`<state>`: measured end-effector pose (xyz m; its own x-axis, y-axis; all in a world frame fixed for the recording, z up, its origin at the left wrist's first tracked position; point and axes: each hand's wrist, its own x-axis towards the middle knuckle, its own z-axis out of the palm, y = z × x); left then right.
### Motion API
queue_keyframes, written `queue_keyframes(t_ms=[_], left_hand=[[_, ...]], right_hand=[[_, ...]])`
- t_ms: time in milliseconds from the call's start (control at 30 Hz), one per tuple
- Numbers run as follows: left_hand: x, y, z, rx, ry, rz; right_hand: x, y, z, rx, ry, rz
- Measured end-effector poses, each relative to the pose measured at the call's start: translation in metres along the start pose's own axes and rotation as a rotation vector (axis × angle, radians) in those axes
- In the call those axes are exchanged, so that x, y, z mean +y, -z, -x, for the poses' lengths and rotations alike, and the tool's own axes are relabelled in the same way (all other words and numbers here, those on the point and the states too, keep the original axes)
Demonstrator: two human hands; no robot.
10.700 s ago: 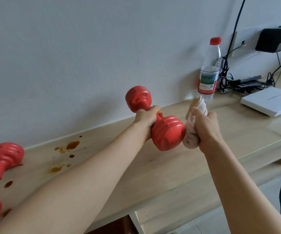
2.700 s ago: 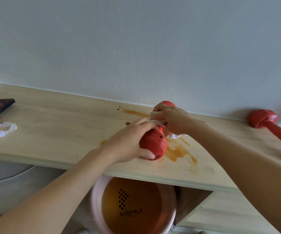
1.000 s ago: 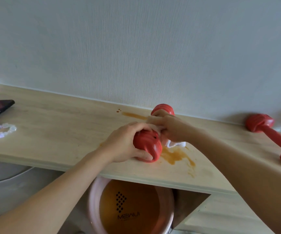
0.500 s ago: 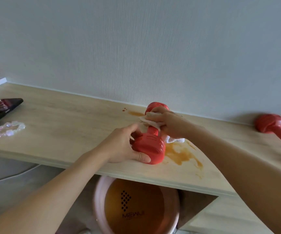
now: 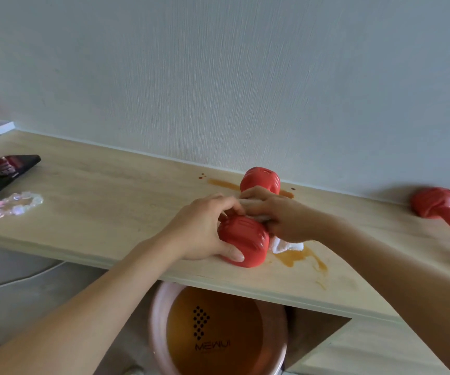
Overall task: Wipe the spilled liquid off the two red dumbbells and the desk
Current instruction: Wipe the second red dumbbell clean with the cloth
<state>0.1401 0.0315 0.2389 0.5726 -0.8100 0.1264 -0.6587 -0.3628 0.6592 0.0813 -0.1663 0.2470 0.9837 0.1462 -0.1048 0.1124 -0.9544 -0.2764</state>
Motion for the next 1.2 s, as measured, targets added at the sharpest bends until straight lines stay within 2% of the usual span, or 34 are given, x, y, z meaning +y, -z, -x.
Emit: queue_keyframes(t_ms=[200,267,433,567,700,867,1067,1200], left_hand=[[0.004,0.004,-0.007,-0.01,0.033,-0.002],[0.004,0.003,-0.008,-0.002,0.043,-0.005],[0.005,0.002,-0.009,-0.004,0.054,-0.004],[0.008,0.0,-0.011,-0.002,0.064,-0.003],[0.006,0.0,-0.013,0.009,0.069,0.011],[0.004,-0.002,-0.014,0.0,0.057,-0.011],[0.006,0.0,-0.016,-0.01,0.047,-0.032],[0.006,0.001,-0.016,-0.007,0.052,-0.044]], right_hand=[[0.018,0.003,-0.022,0.172,-0.115,-0.025],[0.015,0.002,-0.019,0.175,-0.102,0.009],[0.004,-0.004,-0.001,0.053,0.001,-0.038],[0.019,-0.003,-0.01,0.135,-0.13,-0.037],[0.016,-0.005,-0.013,0.251,-0.13,-0.015],[0.004,-0.012,0.011,0.17,-0.021,-0.025],[0.024,-0.011,-0.015,0.305,-0.147,-0.063],[0.029,-0.018,-0.023,0.29,-0.198,-0.043]])
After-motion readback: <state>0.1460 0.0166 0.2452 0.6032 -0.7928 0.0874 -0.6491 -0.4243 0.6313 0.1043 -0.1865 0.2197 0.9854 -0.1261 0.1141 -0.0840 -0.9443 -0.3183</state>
